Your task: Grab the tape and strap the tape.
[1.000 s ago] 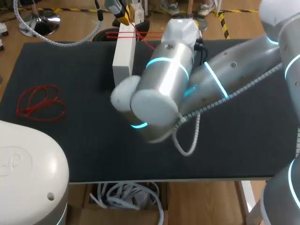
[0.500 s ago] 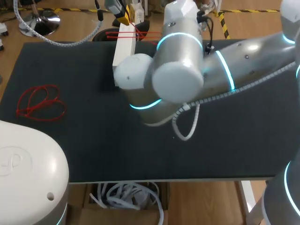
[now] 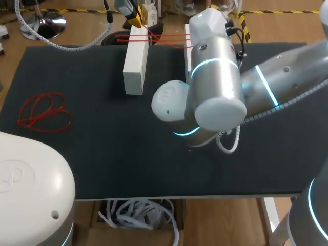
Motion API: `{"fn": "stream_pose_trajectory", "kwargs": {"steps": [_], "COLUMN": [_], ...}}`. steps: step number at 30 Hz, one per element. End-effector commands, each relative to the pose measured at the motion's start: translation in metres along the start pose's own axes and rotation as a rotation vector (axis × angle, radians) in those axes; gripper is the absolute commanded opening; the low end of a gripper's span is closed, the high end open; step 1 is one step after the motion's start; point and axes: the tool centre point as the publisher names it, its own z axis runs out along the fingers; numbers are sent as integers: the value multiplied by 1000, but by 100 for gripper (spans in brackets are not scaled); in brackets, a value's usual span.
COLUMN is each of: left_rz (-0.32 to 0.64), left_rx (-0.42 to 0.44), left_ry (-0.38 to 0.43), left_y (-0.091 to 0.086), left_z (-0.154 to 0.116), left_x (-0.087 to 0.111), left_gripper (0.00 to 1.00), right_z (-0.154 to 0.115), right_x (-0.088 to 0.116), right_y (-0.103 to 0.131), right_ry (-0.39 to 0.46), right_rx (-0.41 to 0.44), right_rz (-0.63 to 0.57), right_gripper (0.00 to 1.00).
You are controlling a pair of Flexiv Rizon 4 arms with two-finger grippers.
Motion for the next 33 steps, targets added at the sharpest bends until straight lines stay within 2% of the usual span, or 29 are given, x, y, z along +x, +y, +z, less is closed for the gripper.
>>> {"fn": "stream_pose_trajectory", "kwargs": {"steps": [1, 6, 11, 12, 15, 17, 20, 29, 30, 33], "left_rz": [-1, -1, -1, -1, -1, -1, -1, -1, -1, -1], "left_rx": [-5, -5, -5, -5, -5, -5, -5, -5, -5, -5], "left_ry": [1, 1, 1, 1, 1, 1, 1, 1, 1, 1], "left_y": [0, 0, 0, 0, 0, 0, 0, 0, 0, 0], "left_z": [-1, -1, -1, -1, -1, -1, -1, -1, -1, -1], "left_x": [0, 0, 0, 0, 0, 0, 0, 0, 0, 0], "left_gripper": [0, 0, 0, 0, 0, 0, 0, 0, 0, 0], "right_z": [0, -1, -7, -7, -8, -9, -7, -6, -6, -10], "right_x": [0, 3, 8, 8, 6, 2, -4, -7, -7, -14], "right_y": [1, 4, 10, 9, 6, 5, 5, 5, 6, 12], "right_ry": [1, 11, 17, 48, 53, 34, 54, 192, 204, 146], "right_rx": [3, 21, 119, 149, 166, 145, 131, 21, 23, -10], "right_rz": [0, 0, -166, -229, -358, -448, -529, -753, -774, -732], "right_gripper": [0, 0, 0, 0, 0, 0, 0, 0, 0, 0]}}
